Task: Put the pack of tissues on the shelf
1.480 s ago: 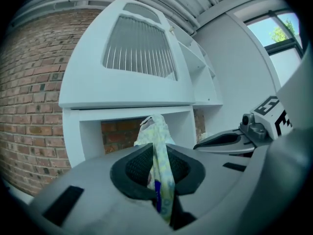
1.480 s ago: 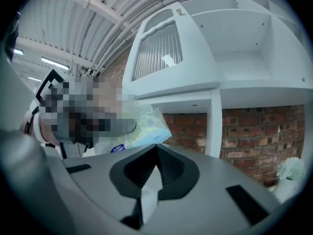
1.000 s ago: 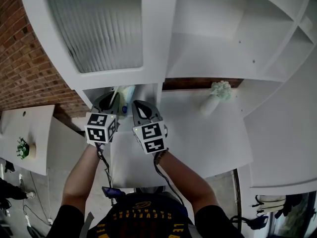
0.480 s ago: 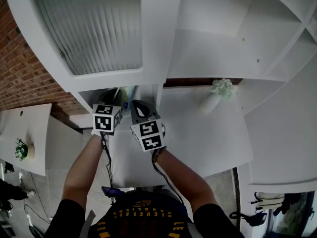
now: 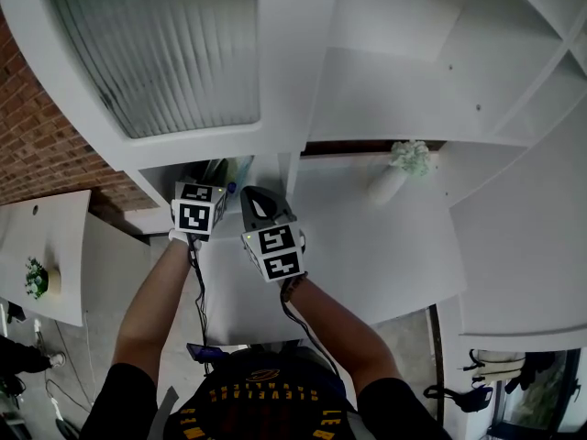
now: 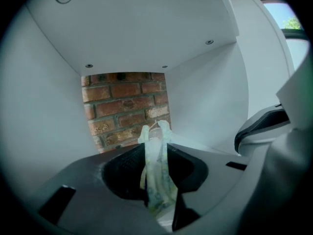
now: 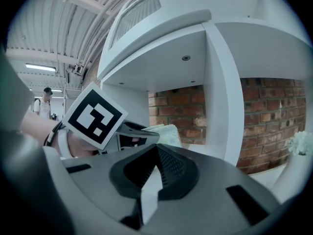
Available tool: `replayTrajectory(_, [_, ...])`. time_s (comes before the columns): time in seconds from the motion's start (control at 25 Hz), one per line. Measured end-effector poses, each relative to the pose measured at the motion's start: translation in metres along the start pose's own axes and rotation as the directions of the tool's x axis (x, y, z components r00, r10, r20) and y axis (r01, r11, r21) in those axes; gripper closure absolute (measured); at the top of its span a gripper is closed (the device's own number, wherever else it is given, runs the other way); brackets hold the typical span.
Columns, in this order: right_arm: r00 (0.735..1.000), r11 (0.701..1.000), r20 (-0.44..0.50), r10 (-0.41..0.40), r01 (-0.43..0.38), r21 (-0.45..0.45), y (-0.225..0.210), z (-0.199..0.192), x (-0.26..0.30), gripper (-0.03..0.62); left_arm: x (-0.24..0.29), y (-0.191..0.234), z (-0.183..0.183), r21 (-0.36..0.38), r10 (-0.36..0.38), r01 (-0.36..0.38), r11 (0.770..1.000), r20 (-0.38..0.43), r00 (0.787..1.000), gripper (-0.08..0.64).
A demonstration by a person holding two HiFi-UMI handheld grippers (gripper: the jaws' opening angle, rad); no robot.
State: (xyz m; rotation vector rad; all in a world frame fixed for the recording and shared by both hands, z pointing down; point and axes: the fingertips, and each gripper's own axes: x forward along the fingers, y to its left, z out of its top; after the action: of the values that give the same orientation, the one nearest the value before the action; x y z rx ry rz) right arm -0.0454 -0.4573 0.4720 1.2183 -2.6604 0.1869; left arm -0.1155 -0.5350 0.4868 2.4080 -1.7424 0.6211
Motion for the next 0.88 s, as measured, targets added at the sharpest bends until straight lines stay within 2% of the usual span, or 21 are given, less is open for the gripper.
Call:
replayTrajectory(0.12, [1.000, 1.000, 0.013, 0.000, 0.000, 0.003, 0.000, 0.002, -0.002, 0.594, -0.005, 0.000, 0.005, 0.003, 0.015, -0.015, 1.000, 0.039, 0.999, 0.402])
replayTrajectory(0.24, [1.000, 1.000, 0.021, -0.002, 0.002, 0.005, 0.000, 0.004, -0.004, 0.594, -0.015, 0.001, 0.013, 0.004, 0.030, -0.030, 1.000, 0.078, 0.996, 0.365])
replayTrajectory(0.48, [1.000, 1.000, 0.028, -0.004, 0.003, 0.009, 0.000, 0.007, -0.008, 0.594, -0.049, -0.006, 0.031, -0.008, 0.006, -0.005, 1.000, 0.157, 0.988, 0.360])
replayTrajectory(0.88, [0.999, 1.000, 0.051, 0.004, -0.004, -0.009, 0.010, 0.018, -0.021, 0.594, -0.104, -0.015, 0.048, -0.097, 0.023, 0.001, 0.995, 0.253, 0.967, 0.360])
